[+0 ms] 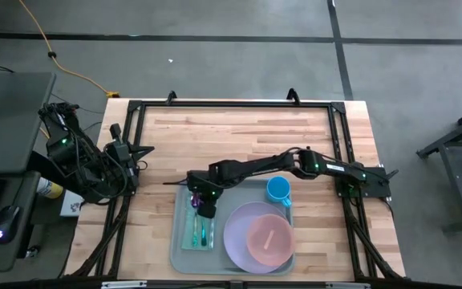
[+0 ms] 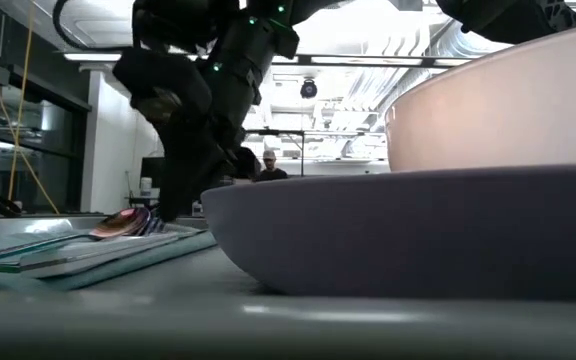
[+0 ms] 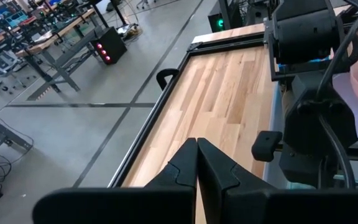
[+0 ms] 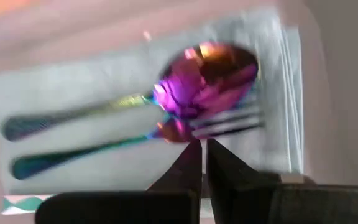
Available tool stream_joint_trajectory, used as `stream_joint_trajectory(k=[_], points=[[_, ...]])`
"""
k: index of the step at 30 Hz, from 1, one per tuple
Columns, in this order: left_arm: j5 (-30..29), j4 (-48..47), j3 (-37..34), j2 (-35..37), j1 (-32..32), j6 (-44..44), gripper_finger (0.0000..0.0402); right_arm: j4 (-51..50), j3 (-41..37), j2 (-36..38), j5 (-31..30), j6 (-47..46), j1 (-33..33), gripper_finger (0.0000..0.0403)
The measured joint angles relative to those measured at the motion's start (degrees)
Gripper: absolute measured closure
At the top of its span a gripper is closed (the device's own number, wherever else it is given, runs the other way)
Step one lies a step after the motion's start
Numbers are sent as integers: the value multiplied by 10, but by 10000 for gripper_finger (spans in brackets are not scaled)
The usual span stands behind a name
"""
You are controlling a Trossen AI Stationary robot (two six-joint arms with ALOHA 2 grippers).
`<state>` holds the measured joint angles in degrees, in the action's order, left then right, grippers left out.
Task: Set up tray
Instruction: Put the violet spoon on the light green table napkin to the left of the violet fork
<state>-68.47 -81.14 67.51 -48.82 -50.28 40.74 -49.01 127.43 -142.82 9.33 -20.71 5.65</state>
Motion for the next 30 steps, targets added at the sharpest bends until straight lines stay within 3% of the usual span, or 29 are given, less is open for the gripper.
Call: stream_joint_trajectory(k=[8, 30], points=[[0, 0, 0, 0, 0, 0, 360, 54, 5, 1, 58, -3, 3, 403], [2, 4, 0, 0, 0, 0, 360, 48, -4, 1, 10, 17, -3, 403]])
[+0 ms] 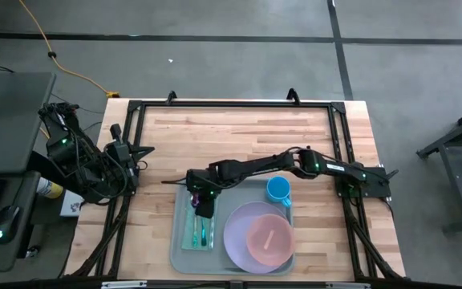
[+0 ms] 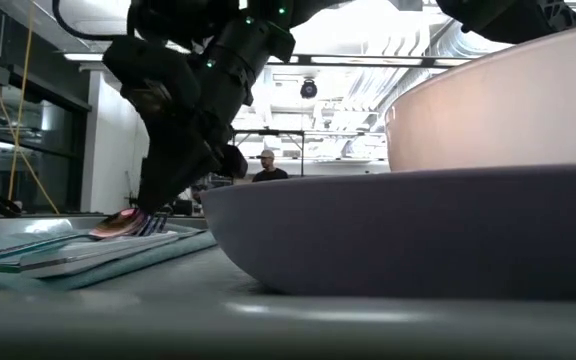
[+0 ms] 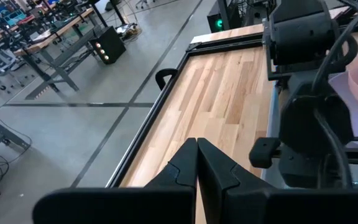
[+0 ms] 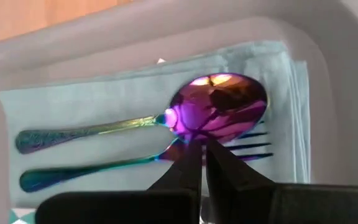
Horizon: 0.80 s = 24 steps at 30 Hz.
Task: Set up tray
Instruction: Put the violet spoon on the light green table napkin to the left of the violet fork
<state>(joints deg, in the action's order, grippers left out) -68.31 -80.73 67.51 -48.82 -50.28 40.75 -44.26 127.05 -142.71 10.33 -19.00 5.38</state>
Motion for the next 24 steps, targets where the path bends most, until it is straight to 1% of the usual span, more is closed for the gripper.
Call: stream_joint_trajectory(k=[7, 24], points=[[3, -1, 0, 0, 0, 0, 360, 9, -35, 0, 10, -4, -6, 403], [4, -1, 0, 0, 0, 0, 360, 35, -38, 0, 18, -15, -6, 403]])
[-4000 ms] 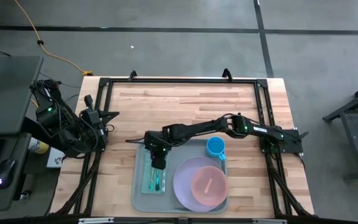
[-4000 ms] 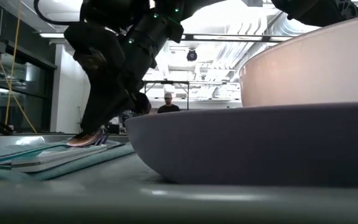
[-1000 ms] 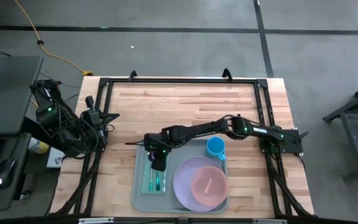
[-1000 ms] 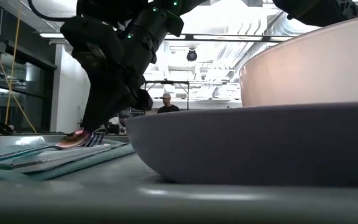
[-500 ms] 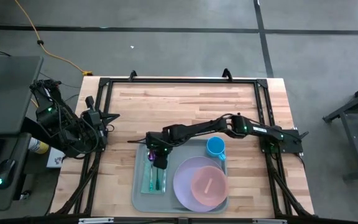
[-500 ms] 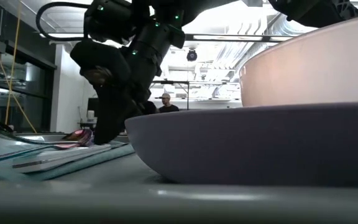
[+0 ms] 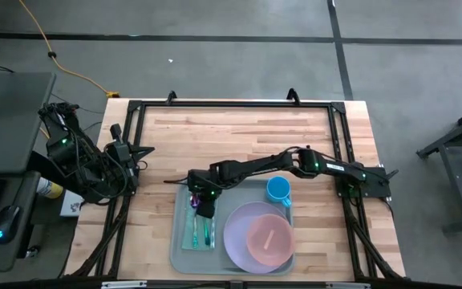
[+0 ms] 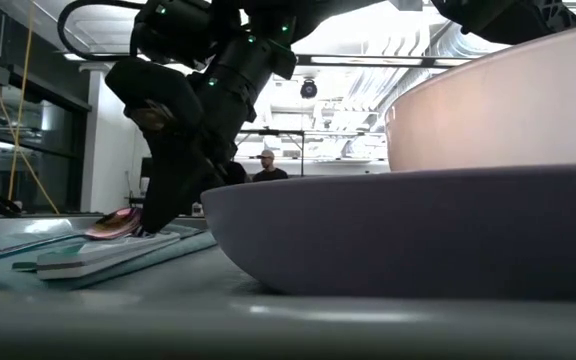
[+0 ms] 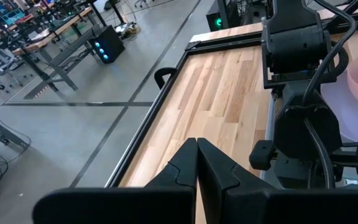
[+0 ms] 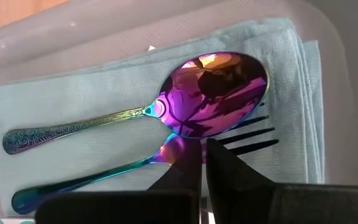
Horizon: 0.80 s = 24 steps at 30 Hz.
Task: Set up tray
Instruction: Put the violet spoon on the light green table napkin to the left of the violet fork, then adjust the green table knife on the table napkin
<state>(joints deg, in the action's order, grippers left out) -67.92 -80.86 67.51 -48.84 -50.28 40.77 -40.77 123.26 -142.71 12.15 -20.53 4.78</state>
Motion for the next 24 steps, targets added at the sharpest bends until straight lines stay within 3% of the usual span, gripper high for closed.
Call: stream_joint_trajectory(k=[16, 24], points=[[0, 1, 0, 0, 0, 0, 360, 31, 0, 0, 6, 0, -11, 403], [0, 2, 0, 0, 0, 0, 360, 0, 9, 0, 2, -9, -10, 403]])
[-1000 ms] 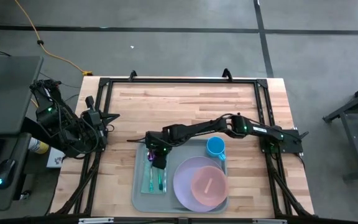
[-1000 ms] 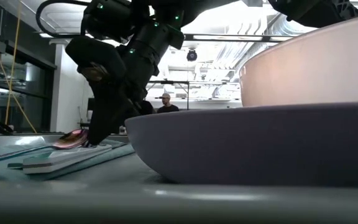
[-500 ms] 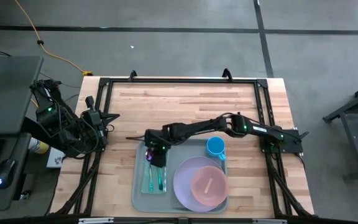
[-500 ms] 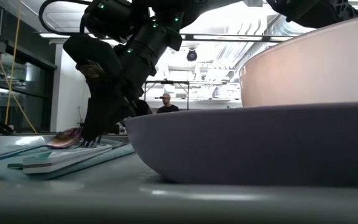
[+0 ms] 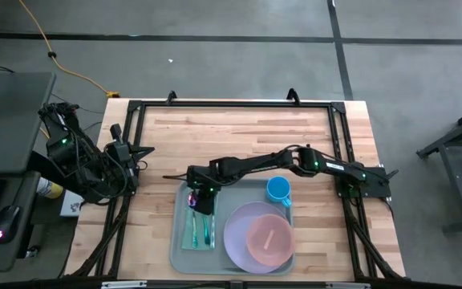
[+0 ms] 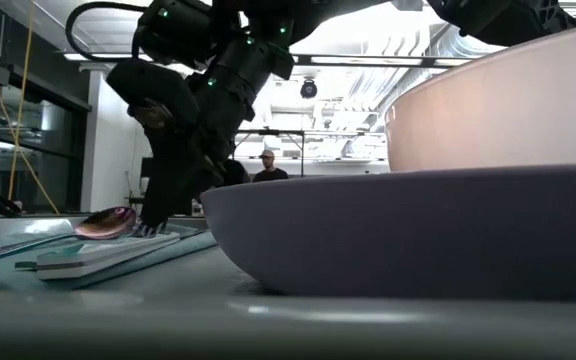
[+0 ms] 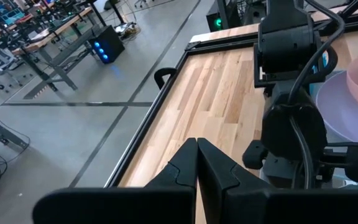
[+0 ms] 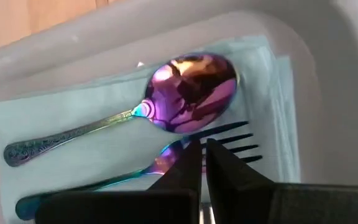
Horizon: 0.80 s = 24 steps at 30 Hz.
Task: Set up tray
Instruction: Adjust the green table knife on the table napkin
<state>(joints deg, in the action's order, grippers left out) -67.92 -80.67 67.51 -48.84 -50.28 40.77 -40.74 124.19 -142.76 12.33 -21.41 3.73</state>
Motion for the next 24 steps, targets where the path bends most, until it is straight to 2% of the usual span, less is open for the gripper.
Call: stream_joint_trajectory(k=[8, 16, 20, 24], points=[[9, 0, 0, 0, 0, 0, 360, -44, 55, 0, -30, 7, 0, 403], [19, 2, 0, 0, 0, 0, 360, -251, 102, 0, -23, -47, 24, 403], [18, 1, 0, 0, 0, 0, 360, -250, 89, 0, -14, -63, 59, 403], [18, 1, 0, 0, 0, 0, 360, -228, 80, 0, -32, -93, 86, 403]])
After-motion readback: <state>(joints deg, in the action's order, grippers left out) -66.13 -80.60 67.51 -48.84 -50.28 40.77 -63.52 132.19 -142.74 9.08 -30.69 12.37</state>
